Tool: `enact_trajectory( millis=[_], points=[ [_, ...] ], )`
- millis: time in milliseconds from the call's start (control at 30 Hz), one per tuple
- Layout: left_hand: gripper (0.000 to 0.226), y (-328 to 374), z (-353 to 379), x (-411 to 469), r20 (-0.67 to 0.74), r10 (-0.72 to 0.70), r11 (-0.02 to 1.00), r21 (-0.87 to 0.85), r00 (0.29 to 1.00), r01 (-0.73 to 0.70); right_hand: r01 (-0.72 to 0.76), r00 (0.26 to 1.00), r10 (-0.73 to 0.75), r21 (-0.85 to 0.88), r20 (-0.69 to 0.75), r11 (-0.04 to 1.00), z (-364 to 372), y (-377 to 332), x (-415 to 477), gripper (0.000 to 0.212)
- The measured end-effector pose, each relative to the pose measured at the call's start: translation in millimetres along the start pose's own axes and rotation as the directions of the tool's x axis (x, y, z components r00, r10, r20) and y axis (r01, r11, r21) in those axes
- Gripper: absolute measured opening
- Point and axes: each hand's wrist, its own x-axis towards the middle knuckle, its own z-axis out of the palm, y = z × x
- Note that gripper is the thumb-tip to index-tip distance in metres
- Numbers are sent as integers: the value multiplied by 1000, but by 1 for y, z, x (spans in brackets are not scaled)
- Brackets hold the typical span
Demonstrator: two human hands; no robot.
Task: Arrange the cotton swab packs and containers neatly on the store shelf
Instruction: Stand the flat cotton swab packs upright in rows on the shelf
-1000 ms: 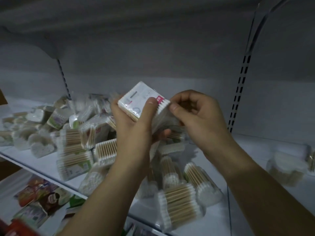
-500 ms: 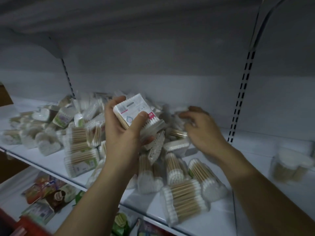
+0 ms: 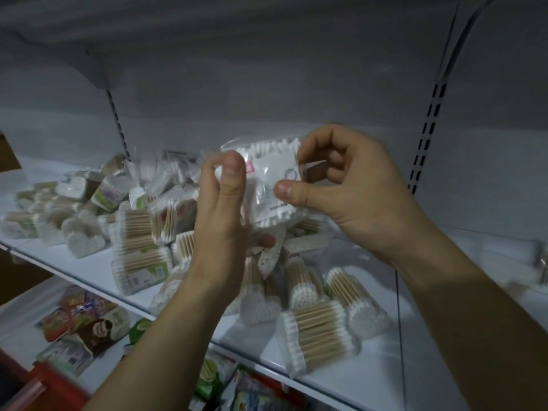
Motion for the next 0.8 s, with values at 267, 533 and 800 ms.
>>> enact_trajectory(
  millis=[267, 533, 800],
  points=[
    [25, -4, -9, 5, -129, 0, 1000, -23, 992, -3, -120, 965, 197, -373, 175, 920, -30, 62, -5, 44],
    [26, -8, -7, 4, -114, 129, 991, 54, 985, -123, -163, 970, 229, -481, 83, 862, -32, 109, -9, 24],
    [31, -1, 34, -6, -92, 182, 977, -93, 979, -190, -297, 930, 298, 38, -214, 954, -86, 44, -20, 26]
  ],
)
